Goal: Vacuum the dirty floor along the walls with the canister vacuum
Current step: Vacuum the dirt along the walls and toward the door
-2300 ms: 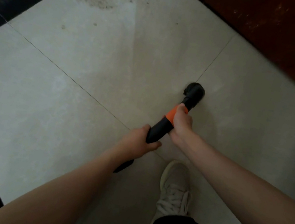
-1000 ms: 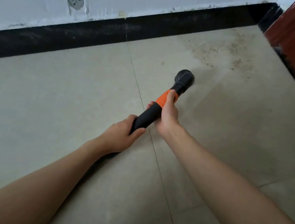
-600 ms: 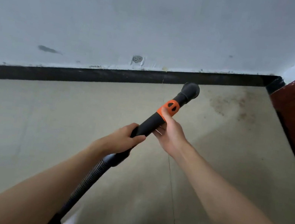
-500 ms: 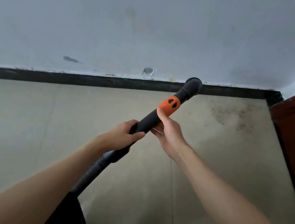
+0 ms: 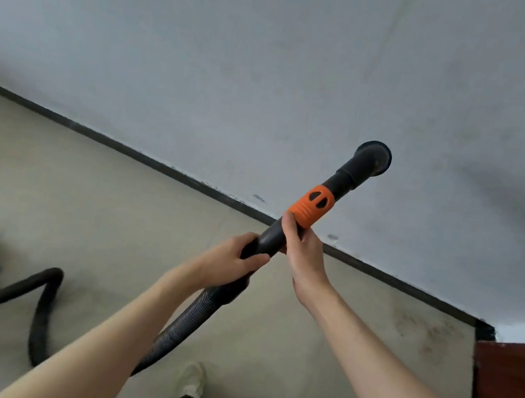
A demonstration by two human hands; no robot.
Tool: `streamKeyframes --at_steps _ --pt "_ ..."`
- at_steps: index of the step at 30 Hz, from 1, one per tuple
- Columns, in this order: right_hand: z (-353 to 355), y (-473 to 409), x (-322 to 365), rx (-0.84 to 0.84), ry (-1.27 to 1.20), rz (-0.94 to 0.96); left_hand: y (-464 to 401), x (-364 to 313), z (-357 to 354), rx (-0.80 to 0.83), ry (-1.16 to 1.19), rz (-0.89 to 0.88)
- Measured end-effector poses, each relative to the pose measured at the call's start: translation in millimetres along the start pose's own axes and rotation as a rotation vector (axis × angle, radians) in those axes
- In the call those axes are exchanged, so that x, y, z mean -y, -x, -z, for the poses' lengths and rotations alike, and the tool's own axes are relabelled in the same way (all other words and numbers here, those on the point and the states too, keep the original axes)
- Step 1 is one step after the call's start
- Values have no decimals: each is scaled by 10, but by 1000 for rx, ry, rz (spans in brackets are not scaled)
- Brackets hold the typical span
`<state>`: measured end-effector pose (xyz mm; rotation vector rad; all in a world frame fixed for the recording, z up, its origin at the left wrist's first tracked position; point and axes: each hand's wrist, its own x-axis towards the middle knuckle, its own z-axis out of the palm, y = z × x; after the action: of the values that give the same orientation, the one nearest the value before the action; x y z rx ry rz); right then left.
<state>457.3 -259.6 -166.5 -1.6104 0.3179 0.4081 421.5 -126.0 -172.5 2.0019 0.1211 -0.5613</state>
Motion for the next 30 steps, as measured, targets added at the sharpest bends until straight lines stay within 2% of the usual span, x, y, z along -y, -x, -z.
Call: streamKeyframes --at_steps 4,8,16,23,30 --pt "-713 354 792 132 72 88 611 -226 951 -110 -69 20" --pt "-1518 529 1308 247 46 151 1242 -22 1896 -382 -245 58" --pt "-3233 775 1797 509 39 204 2532 625 3180 -813 -426 193" --pt "-4717 827 1897 799 147 206 3202 1257 3873 -1004 -551 447" --pt "-6069 886 2229 986 234 167 3611 1663 4477 -1141 -512 652"
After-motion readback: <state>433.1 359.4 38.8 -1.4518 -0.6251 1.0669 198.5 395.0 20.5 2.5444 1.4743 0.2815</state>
